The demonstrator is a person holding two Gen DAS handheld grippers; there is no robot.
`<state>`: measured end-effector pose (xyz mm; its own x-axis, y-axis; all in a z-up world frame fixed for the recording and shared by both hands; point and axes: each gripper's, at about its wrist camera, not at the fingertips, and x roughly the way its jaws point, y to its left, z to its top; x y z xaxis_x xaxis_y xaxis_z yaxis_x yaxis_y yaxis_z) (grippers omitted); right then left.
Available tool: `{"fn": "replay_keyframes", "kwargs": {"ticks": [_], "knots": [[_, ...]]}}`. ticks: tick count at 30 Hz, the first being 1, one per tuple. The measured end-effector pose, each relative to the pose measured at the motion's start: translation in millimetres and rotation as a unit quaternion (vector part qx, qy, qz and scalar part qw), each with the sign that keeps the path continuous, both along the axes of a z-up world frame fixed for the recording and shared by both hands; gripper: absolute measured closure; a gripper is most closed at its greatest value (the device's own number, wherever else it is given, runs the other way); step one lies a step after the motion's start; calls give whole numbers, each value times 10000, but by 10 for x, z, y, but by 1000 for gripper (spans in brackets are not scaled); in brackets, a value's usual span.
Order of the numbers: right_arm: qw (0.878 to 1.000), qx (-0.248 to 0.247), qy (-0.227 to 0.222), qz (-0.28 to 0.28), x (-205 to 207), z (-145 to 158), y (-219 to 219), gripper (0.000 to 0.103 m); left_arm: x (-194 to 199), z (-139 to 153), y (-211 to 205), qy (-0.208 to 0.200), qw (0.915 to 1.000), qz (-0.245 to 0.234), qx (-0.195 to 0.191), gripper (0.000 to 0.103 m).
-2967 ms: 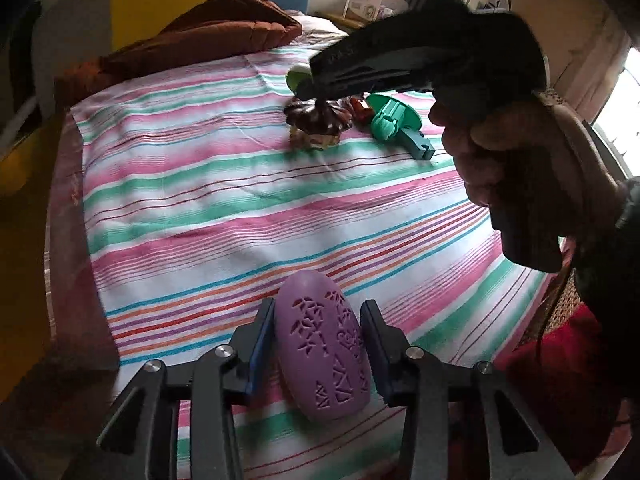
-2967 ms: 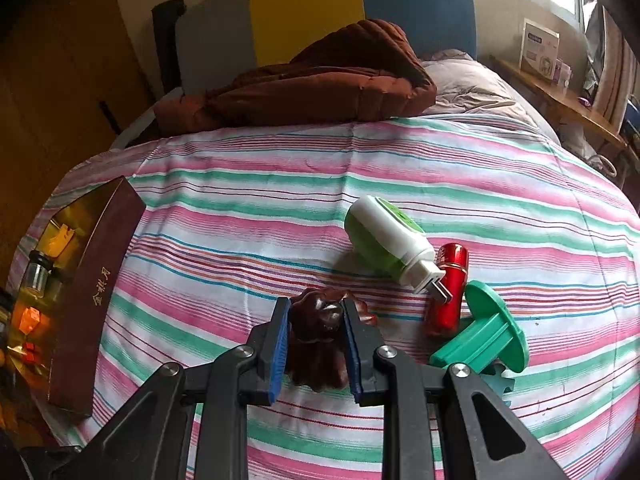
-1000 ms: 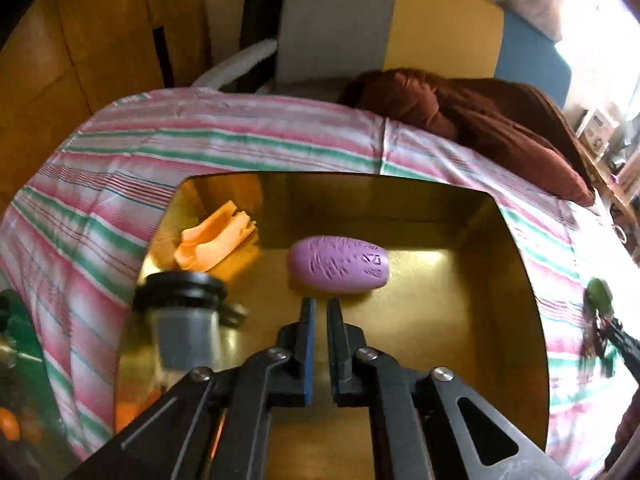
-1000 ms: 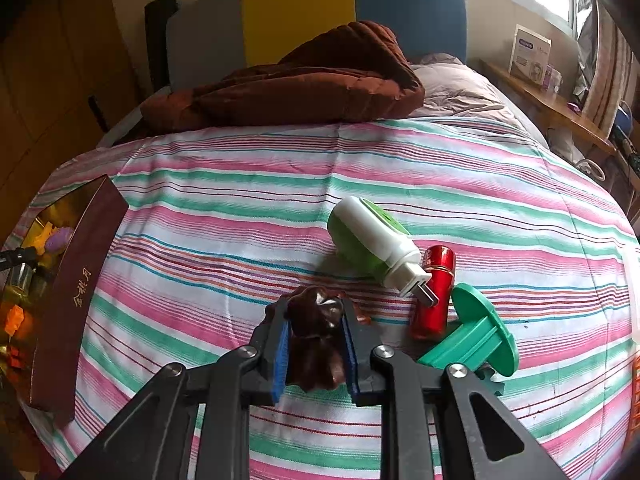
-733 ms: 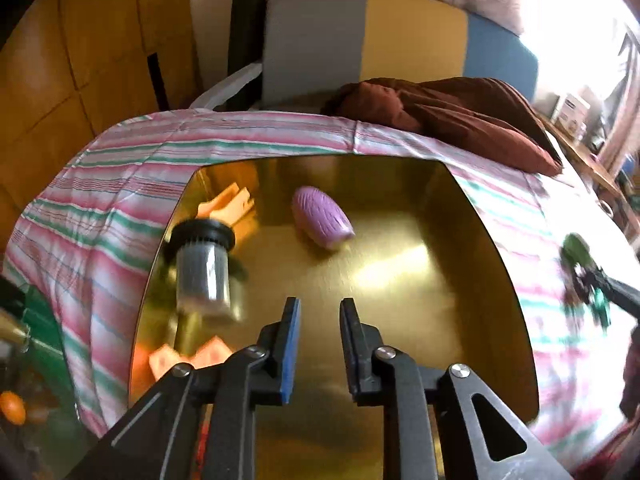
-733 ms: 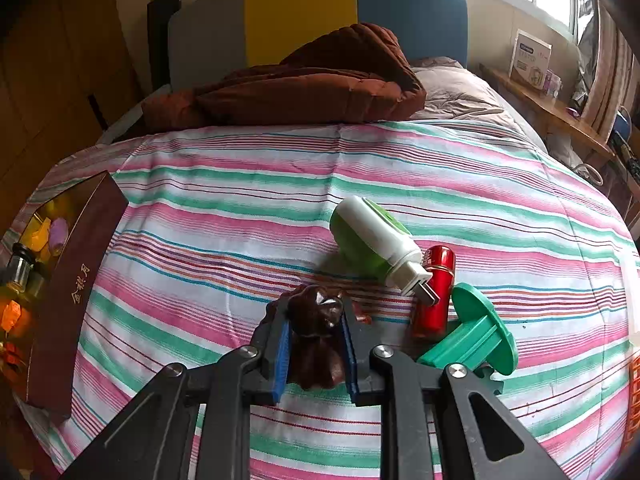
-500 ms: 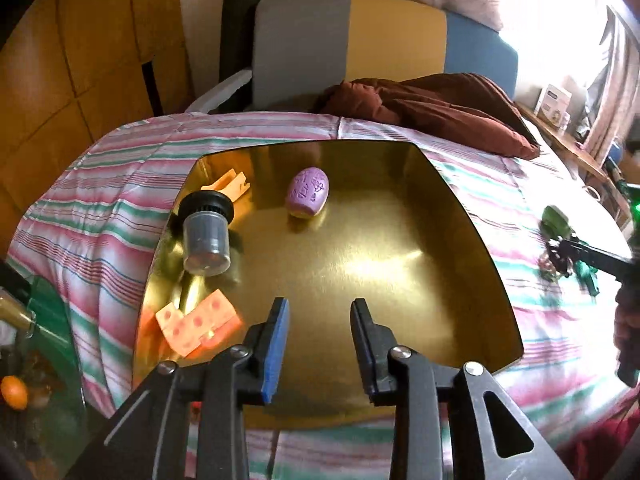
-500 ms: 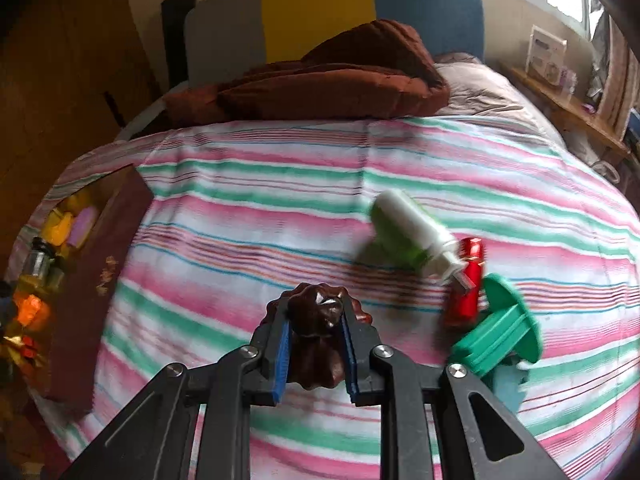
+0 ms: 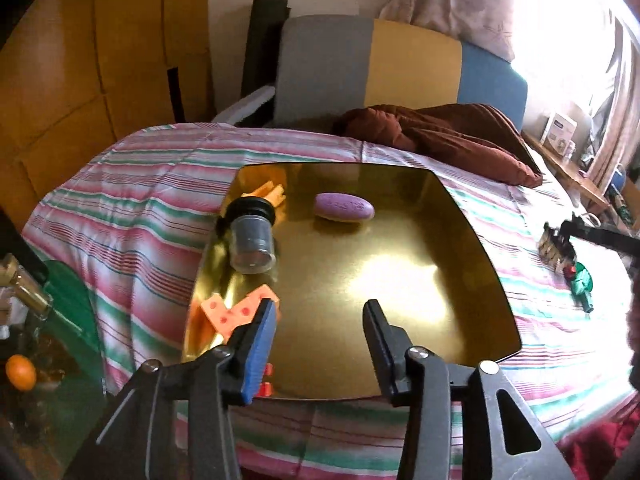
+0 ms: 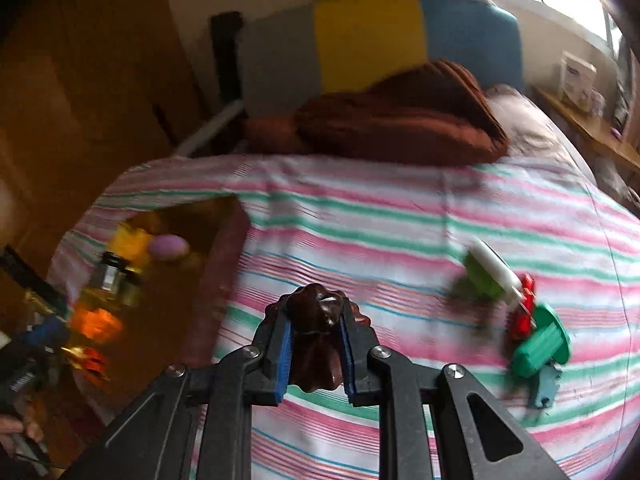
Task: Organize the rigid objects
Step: 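Carry the brown spiky ball into the gold tray and open the right tool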
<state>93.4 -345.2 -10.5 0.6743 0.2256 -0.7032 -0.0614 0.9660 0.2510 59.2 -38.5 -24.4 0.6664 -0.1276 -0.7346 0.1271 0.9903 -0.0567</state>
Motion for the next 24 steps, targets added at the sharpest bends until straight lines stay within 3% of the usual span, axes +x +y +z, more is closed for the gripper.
{"fn": "replay_keyframes", "kwargs": {"ticks": [6,11,24], "knots": [[9973,165,-139,707,137,248,632,84,-53,-1,161,-6,9999,132,-105,55],[9926,119,-38,1209,278,253,1180,84,-79,-5,287,-35,9996,261,-120,52],[9830,-577,961,1457,889,-352,2003,84,-63,-157,487,148,9985,482,-221,51]]}}
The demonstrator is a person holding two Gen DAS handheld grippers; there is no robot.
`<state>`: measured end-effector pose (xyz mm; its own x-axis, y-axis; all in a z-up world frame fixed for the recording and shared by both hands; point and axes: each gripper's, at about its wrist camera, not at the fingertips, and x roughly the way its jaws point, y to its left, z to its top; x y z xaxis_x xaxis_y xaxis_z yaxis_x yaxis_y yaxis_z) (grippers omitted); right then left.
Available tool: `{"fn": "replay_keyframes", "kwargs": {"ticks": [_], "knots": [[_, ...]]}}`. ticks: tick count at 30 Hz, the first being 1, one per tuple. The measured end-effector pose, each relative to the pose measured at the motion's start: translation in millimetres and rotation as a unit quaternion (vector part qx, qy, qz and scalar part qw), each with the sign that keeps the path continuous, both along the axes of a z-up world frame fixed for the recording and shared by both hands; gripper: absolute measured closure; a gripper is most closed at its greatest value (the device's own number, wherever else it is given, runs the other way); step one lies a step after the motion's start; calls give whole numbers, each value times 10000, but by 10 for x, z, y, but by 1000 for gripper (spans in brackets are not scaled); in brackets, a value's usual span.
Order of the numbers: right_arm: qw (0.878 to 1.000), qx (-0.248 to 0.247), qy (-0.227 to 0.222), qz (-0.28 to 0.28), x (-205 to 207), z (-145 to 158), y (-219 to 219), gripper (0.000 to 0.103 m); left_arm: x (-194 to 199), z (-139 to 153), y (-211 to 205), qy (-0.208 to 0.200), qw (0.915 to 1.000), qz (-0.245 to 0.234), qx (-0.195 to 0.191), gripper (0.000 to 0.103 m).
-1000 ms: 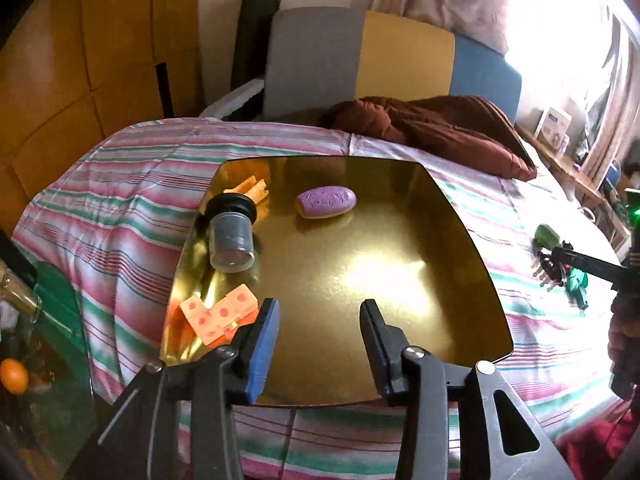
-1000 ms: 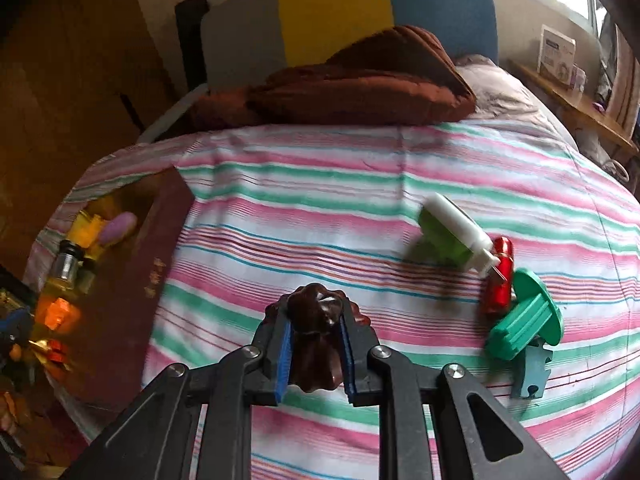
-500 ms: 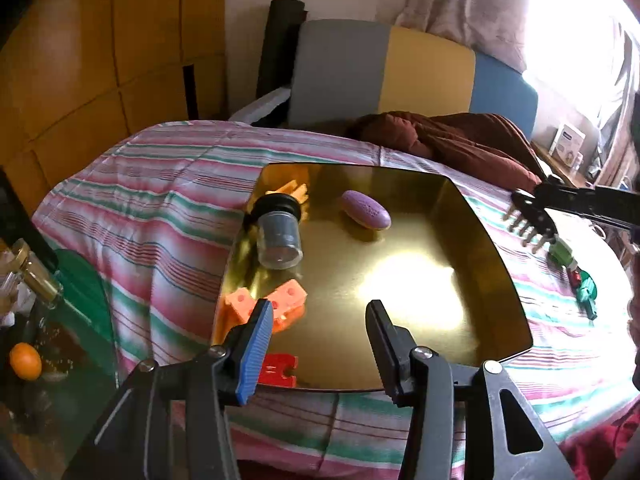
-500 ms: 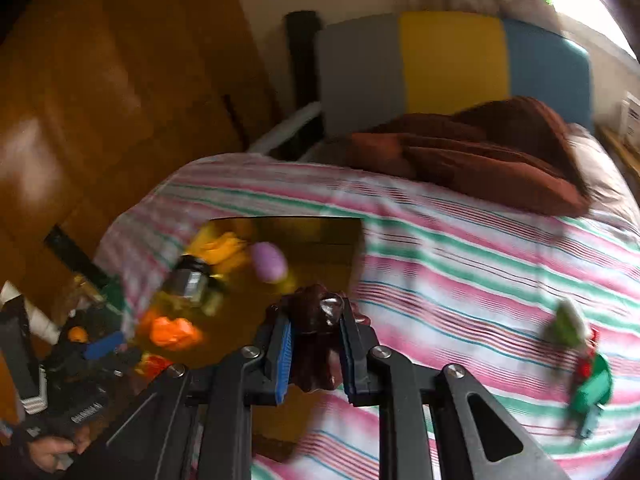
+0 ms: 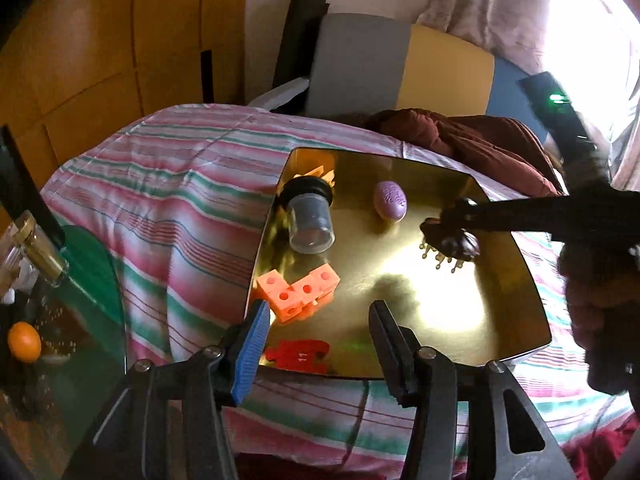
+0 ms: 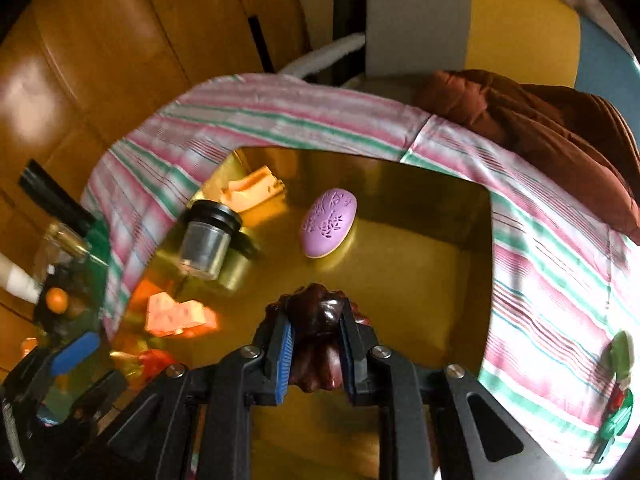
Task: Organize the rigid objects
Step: 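Carry the brown spiky ball into the gold tray and open the right tool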
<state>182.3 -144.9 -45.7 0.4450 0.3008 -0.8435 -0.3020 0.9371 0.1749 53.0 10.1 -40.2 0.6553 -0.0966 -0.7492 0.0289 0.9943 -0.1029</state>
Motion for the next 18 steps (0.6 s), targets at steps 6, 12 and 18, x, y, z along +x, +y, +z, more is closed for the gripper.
{"fn": "replay_keyframes", "kwargs": {"ticks": [6,12,18], "knots": [[9998,-140,94,-104,343,-191,296,84,38,-64,137,91,9998,160,-85,51],[9996,26,-99,-260,565,-153,510,84,40,-99,219,139,9994,274,-142,51],[9981,532,250,-187,632,-171,526,76,53,-115,232,175,9993,306,-127,51]]}}
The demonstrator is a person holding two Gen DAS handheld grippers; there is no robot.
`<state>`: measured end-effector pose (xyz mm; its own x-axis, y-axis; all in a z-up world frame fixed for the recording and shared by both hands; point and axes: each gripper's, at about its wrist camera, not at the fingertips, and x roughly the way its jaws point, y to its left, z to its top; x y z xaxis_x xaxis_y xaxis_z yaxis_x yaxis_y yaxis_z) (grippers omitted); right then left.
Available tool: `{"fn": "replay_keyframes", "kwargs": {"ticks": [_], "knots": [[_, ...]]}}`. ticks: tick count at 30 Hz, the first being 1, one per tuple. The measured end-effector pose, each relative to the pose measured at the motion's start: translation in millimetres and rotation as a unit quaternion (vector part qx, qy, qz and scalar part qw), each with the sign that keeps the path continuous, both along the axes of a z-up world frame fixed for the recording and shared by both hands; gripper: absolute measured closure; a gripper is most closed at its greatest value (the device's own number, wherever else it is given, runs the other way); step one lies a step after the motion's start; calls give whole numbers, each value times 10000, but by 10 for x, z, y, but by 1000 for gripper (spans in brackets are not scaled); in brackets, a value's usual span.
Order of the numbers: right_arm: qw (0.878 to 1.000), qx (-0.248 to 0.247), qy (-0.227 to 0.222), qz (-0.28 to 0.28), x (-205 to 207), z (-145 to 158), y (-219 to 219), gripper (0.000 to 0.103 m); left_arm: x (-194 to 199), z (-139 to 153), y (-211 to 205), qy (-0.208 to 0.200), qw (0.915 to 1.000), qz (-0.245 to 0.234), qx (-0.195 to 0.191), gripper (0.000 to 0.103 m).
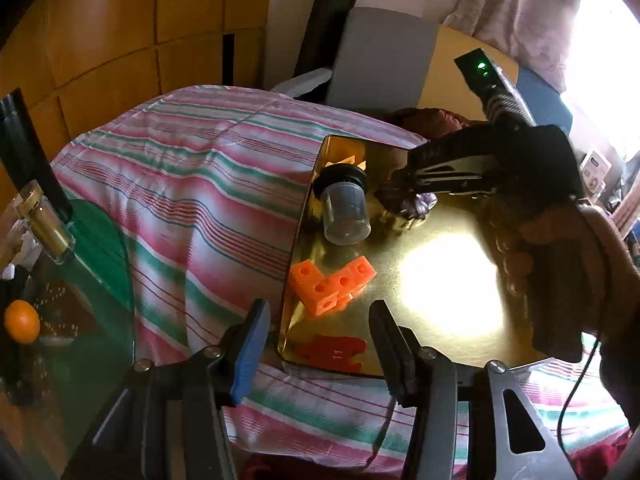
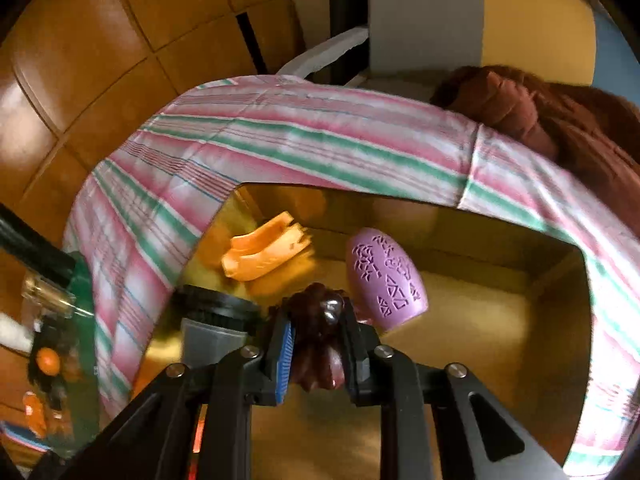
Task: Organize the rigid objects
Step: 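Carry the brown spiky ball into the gold tray and open the right tool, then move both tools back toward the toy cluster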
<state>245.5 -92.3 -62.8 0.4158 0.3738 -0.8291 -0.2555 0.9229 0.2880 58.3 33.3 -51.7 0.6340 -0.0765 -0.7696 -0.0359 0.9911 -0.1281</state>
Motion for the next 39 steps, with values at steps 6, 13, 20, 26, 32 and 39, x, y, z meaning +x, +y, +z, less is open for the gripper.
{"fn": "replay_keyframes", "kwargs": {"ticks": [6,13,20,26,32,39], "knots": [[9994,352,-35,-59,-160,107,-110,64,-10,18,-21,-34,10000,-14,6,48],[9989,375,-270,-17,-466,264,-275,64,-70,87,-85,-132,9999,-80,70,45],[9972,200,-719,57,-874,420,-484,64,-138,137,-163,-200,9995,-175,179,44],[9926,-315,-1173,90,-1215,503,-698,61,-192,196,-264,-289,9988,-299,257,39],[9862,-721,-1480,-146,-1485,530,-1031,59,-220,226,-395,-324,9979,-457,325,35],[9796,-1055,-1643,-478,-1671,512,-1458,58,-261,296,-604,-459,9952,-716,490,29]]}}
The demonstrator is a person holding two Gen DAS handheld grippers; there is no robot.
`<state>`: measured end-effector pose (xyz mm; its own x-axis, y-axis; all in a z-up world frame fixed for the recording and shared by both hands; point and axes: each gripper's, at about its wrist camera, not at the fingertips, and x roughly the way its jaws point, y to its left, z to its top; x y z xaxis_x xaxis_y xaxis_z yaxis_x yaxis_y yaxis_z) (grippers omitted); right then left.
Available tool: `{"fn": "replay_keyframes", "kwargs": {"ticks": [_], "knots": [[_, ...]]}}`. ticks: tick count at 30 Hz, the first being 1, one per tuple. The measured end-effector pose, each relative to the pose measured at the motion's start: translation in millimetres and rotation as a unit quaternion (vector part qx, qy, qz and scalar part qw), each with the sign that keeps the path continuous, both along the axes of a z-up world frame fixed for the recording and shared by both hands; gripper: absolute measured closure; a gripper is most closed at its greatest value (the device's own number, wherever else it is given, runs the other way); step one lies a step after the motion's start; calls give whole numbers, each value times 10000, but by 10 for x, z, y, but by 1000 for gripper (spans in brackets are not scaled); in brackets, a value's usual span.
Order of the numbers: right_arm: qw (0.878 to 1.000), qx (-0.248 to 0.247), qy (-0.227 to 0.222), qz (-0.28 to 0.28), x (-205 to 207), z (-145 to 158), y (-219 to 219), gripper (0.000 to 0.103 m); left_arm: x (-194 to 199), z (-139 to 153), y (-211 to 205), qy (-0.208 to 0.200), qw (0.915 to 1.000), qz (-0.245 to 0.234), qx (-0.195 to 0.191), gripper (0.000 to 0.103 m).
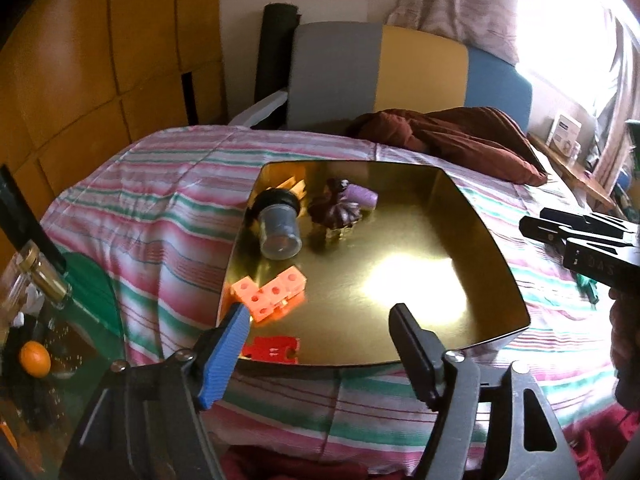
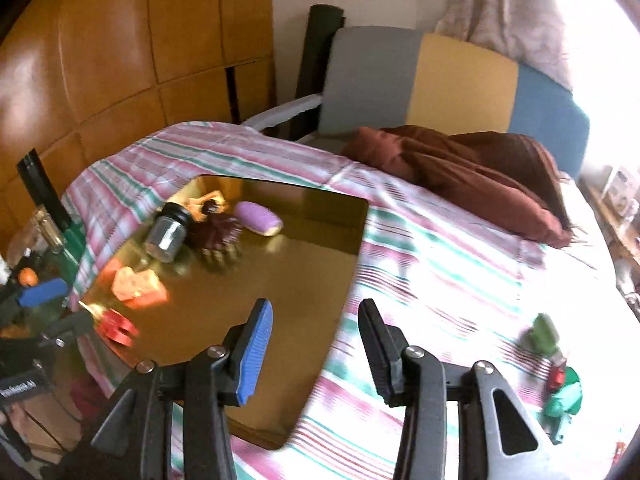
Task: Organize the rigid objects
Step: 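Move both tools back toward the toy cluster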
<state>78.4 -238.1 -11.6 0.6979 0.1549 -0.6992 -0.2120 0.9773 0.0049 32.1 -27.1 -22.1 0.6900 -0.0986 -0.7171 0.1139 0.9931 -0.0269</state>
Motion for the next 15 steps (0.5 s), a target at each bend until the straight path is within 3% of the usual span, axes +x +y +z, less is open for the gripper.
{"fn": "replay_keyframes", "kwargs": {"ticks": [9,15], "knots": [[9970,-175,-47,-755,-87,-22,-775,58,-20,99,-352,-141,9985,-494,203,27],[9842,-228,-107,-1751,-104,-128,-1593,58,-4,138,-635,-155,9962,-784,337,26]]}}
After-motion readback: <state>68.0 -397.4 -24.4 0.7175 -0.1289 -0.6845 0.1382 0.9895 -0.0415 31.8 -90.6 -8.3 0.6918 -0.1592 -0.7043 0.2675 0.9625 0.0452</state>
